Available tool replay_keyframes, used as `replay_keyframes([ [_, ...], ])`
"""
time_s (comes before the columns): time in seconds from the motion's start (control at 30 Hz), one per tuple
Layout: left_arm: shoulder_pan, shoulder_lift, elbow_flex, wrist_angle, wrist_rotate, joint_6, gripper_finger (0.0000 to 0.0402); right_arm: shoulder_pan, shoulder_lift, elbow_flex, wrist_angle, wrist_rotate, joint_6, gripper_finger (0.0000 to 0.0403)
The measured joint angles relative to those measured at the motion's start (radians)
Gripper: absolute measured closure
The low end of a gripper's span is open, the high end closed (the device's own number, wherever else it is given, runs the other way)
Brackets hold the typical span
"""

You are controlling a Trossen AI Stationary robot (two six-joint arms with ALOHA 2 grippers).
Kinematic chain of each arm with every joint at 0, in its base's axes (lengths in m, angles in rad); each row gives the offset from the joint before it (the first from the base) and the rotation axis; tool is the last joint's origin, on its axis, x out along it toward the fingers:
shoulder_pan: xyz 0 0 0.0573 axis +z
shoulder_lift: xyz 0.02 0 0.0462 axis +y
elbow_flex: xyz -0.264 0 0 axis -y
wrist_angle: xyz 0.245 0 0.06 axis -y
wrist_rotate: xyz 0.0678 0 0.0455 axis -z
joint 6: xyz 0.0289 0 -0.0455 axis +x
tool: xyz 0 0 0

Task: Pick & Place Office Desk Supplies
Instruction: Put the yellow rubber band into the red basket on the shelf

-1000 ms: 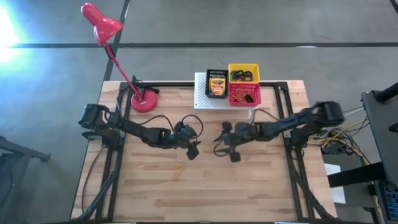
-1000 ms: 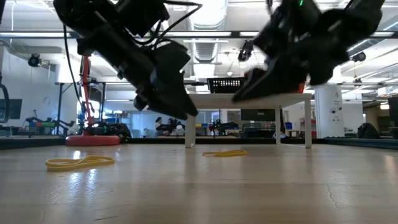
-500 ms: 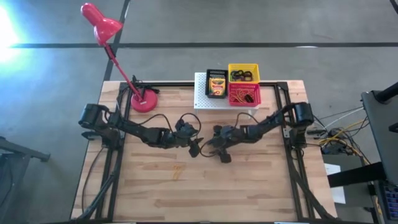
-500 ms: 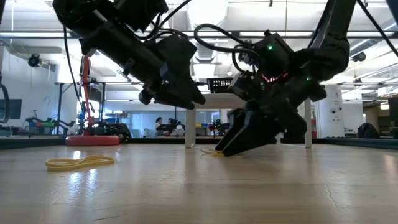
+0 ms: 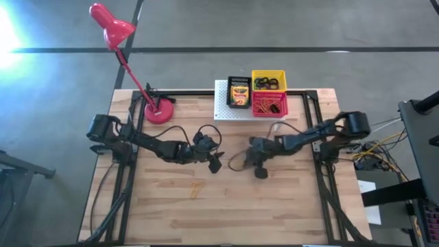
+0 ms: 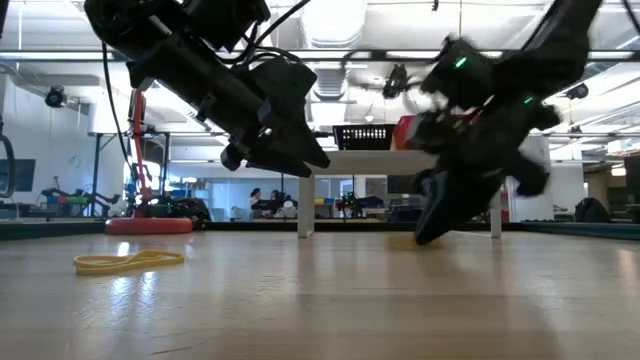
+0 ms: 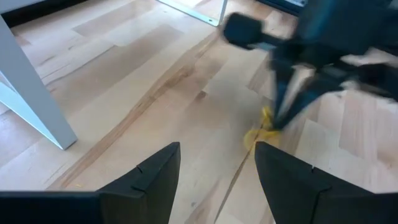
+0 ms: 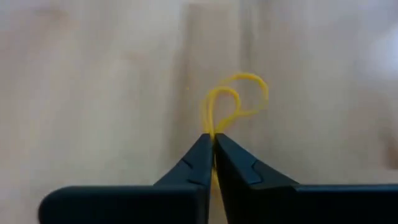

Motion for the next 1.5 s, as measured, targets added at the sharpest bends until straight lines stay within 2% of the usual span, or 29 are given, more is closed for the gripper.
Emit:
replay_keyframes([
  [0.13, 0.000, 0.000, -0.005, 0.006, 0.000, -0.003, 0.0186, 0.075, -0.157, -0.059, 0.008, 0.025, 0.091, 0.0391],
  [0.37, 0.000, -0.001, -0.019, 0.011, -0.005, -0.003, 0.0186, 0.210, -0.474, -0.143, 0.020, 0.264, 0.194, 0.0392],
  [0.53, 0.000, -0.001, -0.025, 0.022, -0.027, -0.002, 0.0186, 0.233, -0.655, -0.122, 0.024, 0.470, 0.079, 0.0392],
  [0.63, 0.000, -0.001, -0.024, 0.028, -0.034, 0.016, 0.0186, 0.187, -0.728, -0.072, 0.010, 0.582, -0.061, 0.0392],
  [0.7, 0.000, -0.001, -0.024, 0.027, -0.035, 0.020, 0.0186, 0.110, -0.753, -0.008, -0.078, 0.578, -0.115, 0.0392],
  [0.8, 0.000, -0.001, -0.024, 0.027, -0.037, 0.023, 0.0186, -0.047, -0.759, 0.128, -0.315, 0.521, -0.115, 0.0392],
  [1.0, 0.000, -0.001, -0.025, 0.027, -0.092, 0.027, 0.0186, -0.369, -0.666, 0.359, -0.749, 0.261, -0.122, 0.0391],
  [1.1, 0.001, -0.001, -0.025, 0.027, -0.109, 0.027, 0.0186, -0.481, -0.584, 0.442, -0.875, 0.186, -0.133, 0.0379],
  [1.27, 0.001, -0.001, -0.025, 0.027, -0.109, 0.026, 0.0186, -0.571, -0.452, 0.534, -0.983, 0.130, -0.163, 0.0331],
  [1.4, 0.001, -0.001, -0.025, 0.027, -0.109, 0.012, 0.0186, -0.569, -0.399, 0.589, -0.990, 0.127, -0.195, 0.0291],
  [1.5, -0.003, -0.001, -0.025, 0.027, -0.104, -0.009, 0.0186, -0.525, -0.396, 0.611, -0.963, 0.121, -0.180, 0.0274],
])
